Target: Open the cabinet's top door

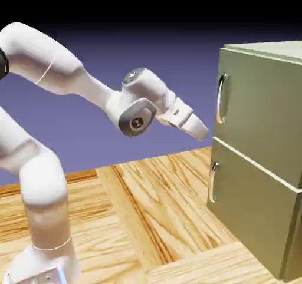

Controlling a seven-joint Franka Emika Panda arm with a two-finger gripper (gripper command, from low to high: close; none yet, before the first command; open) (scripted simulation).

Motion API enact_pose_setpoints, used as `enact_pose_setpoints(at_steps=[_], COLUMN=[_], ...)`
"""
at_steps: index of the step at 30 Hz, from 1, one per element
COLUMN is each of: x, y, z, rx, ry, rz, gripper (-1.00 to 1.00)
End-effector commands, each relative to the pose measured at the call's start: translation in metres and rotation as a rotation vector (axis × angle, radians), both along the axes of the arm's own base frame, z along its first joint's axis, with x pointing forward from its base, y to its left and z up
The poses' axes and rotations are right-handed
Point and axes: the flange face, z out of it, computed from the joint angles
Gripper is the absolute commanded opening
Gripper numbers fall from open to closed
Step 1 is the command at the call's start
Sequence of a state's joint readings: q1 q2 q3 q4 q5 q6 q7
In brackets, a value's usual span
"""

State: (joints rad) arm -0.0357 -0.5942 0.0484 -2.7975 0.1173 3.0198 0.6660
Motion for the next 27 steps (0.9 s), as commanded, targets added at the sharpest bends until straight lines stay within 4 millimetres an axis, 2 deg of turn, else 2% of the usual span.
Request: enact_pose_setpoints(at_steps=[1, 14, 27], x=[-0.001, -0.017, -0.031], y=[-0.003, -0.023, -0.015], z=[0.005, 0.051, 0.073], rx=[0.005, 0.069, 0.113], ry=[-0.007, -0.119, -0.266], rz=[-0.009, -0.083, -0.095], gripper=[0.00, 0.00, 0.00])
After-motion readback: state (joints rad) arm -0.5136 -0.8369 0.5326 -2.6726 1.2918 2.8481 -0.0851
